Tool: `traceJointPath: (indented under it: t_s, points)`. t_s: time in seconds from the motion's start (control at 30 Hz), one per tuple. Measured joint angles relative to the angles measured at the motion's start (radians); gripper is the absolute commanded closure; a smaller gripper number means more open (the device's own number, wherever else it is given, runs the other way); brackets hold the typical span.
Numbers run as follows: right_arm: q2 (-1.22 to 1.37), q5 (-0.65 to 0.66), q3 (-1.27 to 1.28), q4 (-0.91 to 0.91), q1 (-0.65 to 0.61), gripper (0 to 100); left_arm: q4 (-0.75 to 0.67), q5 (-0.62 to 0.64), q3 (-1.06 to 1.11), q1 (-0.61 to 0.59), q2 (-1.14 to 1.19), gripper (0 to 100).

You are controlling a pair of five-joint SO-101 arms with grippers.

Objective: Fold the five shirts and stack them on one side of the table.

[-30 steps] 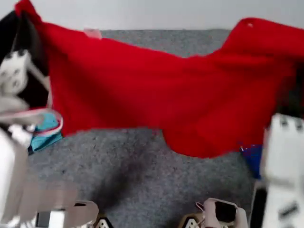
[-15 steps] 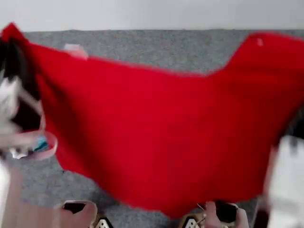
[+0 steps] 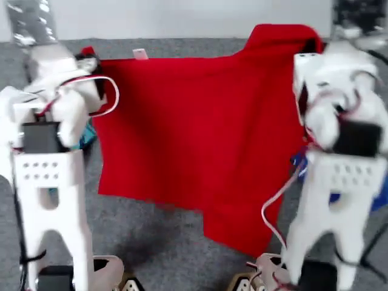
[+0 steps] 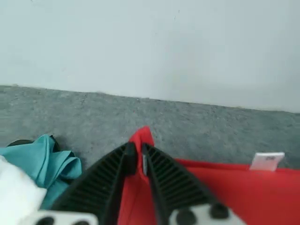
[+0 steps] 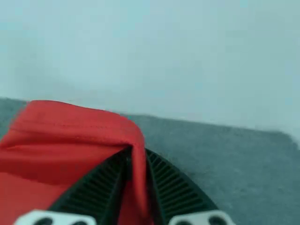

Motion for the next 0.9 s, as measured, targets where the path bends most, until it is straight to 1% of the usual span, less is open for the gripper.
traceJointPath:
  t_s: [0.13,0.23,0.3,0.37,0.47,0.57,0.73,0.87,0.9]
  points:
    - [0.143,0.008,0.014,-0.097,-0.017,98.8,-0.322,0.000,0.212,0.000,0.106,99]
    - [0.241,0.008,0.020,-0.150,-0.017,98.8,-0.502,-0.003,0.232,0.000,0.236,99]
    - [0.288,0.008,0.020,-0.167,-0.017,98.8,-0.568,-0.003,0.219,0.000,0.333,99]
    - [0.311,0.008,0.020,-0.163,-0.017,98.8,-0.575,-0.003,0.189,0.000,0.427,99]
    - [0.315,0.008,0.020,-0.077,-0.017,98.8,-0.462,-0.002,0.132,-0.003,0.485,99]
    - [0.308,0.020,0.020,0.078,-0.017,98.8,-0.307,-0.002,0.055,-0.020,0.488,99]
    - [0.218,0.121,0.026,0.376,-0.023,98.8,-0.087,-0.002,-0.049,-0.049,0.488,99]
    - [0.140,0.229,0.031,0.617,-0.023,98.8,0.064,-0.075,-0.064,-0.057,0.488,99]
    - [0.118,0.261,0.043,0.644,-0.023,98.8,0.100,-0.100,-0.064,-0.057,0.488,99]
